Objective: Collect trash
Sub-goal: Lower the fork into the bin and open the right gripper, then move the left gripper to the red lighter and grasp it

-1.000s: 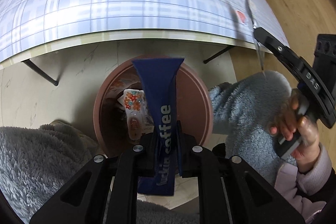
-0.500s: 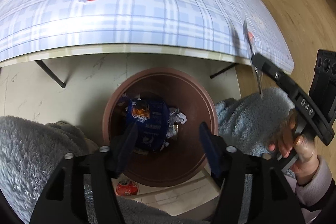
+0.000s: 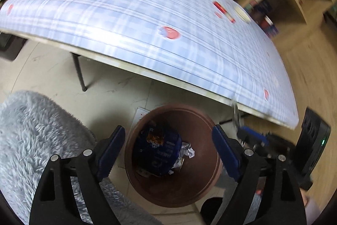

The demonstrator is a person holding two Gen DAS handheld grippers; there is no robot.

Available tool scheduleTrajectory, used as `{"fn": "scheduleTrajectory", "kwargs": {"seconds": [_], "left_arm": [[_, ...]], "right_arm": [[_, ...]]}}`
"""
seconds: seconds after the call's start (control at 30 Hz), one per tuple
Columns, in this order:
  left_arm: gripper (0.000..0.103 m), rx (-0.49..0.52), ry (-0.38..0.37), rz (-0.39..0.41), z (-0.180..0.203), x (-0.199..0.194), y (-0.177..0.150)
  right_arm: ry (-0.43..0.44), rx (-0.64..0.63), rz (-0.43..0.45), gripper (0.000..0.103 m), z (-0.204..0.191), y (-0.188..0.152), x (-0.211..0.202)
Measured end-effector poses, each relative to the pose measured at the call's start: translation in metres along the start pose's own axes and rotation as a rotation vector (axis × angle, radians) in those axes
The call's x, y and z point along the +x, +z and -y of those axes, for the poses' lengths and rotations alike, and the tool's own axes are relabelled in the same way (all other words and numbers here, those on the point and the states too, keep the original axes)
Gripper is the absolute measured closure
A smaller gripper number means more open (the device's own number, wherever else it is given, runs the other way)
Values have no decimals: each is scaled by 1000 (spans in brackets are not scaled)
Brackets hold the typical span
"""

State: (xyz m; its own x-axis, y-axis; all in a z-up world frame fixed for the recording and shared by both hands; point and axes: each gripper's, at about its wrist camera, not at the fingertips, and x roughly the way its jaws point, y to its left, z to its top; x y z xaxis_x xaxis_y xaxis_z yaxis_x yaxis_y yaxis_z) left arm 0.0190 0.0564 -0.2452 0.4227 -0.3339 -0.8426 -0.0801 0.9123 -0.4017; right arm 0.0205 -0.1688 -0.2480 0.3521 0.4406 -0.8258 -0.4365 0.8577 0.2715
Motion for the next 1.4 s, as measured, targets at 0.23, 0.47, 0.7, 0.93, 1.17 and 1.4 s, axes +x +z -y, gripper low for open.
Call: {"fn": "scheduleTrajectory", "kwargs": {"seconds": [0.23, 0.47, 0.7, 0.93, 1.17, 1.4], "left_arm": [[20, -20, 0, 4, -5, -1, 1], [20, -30, -3, -5, -7, 4, -1], [20, -30, 2, -5, -7, 5, 0], [20, -31, 2, -4, -7, 5, 0], [20, -33, 5, 2, -8, 6, 1], [20, -35, 3, 21, -6, 0, 7]], "right_arm": [[-25, -33, -66, 89, -7, -7, 14], [-45, -57, -122, 88, -14, -10, 26], [-53, -73, -127, 61, -20, -11, 29], [-58, -59, -55, 16, -15, -5, 14], [-98, -2, 86, 6, -4, 0, -15], [-145, 121, 209, 6, 24, 7, -39]]}}
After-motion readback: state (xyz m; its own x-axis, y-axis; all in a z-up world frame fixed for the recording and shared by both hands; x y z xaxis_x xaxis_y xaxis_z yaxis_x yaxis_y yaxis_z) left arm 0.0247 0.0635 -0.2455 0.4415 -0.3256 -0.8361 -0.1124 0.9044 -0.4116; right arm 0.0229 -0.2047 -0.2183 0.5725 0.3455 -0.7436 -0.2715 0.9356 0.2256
